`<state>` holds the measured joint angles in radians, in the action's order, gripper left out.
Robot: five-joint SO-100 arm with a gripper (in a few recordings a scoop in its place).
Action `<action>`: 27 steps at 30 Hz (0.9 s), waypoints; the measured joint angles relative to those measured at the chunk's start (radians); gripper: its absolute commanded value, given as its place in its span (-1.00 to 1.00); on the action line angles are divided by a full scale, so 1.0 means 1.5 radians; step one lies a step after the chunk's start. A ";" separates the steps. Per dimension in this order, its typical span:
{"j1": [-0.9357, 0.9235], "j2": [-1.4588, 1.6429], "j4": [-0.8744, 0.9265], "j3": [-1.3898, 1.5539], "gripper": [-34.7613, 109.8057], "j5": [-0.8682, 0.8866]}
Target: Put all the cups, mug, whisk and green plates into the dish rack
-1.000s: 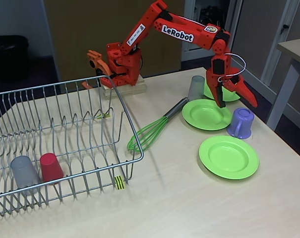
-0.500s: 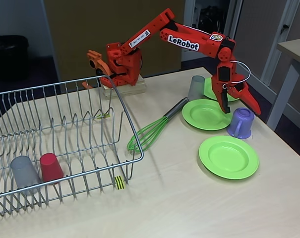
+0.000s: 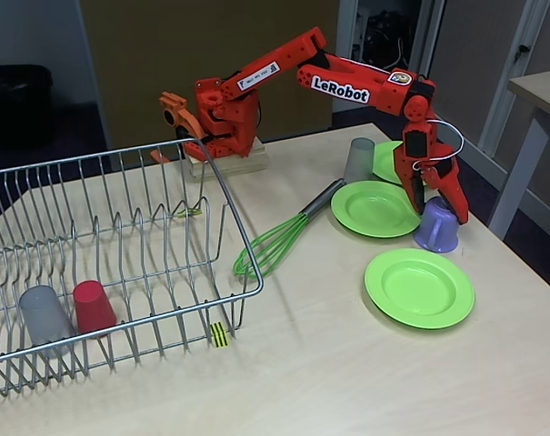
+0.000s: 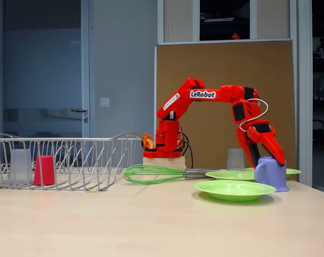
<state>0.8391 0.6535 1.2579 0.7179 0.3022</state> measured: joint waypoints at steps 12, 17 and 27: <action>-0.010 -0.002 0.092 -0.080 -0.29 -0.006; -0.031 -0.002 0.174 -0.184 -0.29 -0.050; -0.105 0.063 0.272 -0.234 -0.28 -0.180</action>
<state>0.6811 0.7486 1.6659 0.3666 0.0322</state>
